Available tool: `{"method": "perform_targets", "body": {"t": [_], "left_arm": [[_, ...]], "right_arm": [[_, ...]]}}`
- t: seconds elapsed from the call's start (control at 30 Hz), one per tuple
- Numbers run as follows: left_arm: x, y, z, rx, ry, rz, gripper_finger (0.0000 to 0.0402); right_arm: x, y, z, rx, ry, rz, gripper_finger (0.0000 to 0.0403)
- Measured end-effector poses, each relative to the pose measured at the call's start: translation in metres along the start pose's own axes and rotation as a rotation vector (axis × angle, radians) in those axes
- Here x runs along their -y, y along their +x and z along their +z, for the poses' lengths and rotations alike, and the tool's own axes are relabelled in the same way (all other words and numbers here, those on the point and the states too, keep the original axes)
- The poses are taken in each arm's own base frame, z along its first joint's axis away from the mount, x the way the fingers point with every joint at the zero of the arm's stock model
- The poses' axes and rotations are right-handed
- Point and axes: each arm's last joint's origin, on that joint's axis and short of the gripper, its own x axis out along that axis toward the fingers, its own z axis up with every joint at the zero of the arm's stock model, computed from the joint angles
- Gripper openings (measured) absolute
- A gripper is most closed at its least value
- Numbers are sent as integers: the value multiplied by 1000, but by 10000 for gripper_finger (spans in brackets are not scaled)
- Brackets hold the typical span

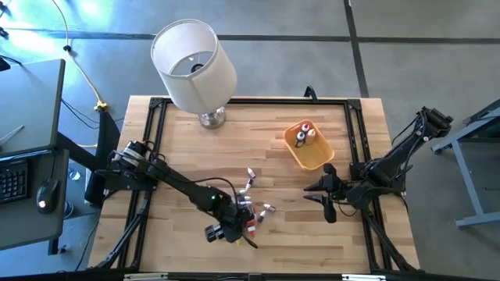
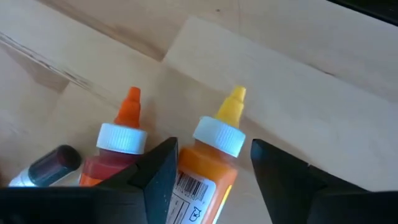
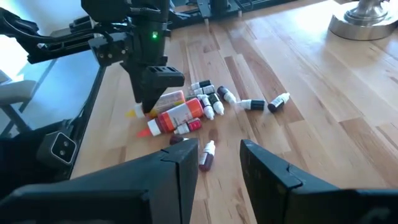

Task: Pick & Place food coloring
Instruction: Put the large yellow food coloring bottle into the yellow bin

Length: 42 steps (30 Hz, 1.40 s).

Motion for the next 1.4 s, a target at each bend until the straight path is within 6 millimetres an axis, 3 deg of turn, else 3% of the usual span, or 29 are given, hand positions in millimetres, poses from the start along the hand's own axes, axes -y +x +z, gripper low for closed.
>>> {"method": "perform_targets", "body": {"t": [0.27, 0.5, 1.03, 1.17, 1.4], "left_arm": [[-6, 7, -18, -92, -43, -14, 194], [-12, 4, -21, -135, -7, 47, 194], [-10, 3, -24, -199, -148, 79, 192], [-10, -4, -24, -231, -174, 102, 170], [-19, -28, -6, -349, -278, 119, 127]], "right_arm": [[-2, 0, 2, 21, 19, 15, 112], [-3, 0, 4, 35, -37, 27, 112], [-5, 0, 7, 62, -30, 50, 112], [-6, 0, 8, 69, -41, 54, 112], [-6, 0, 8, 71, -38, 57, 112]]}}
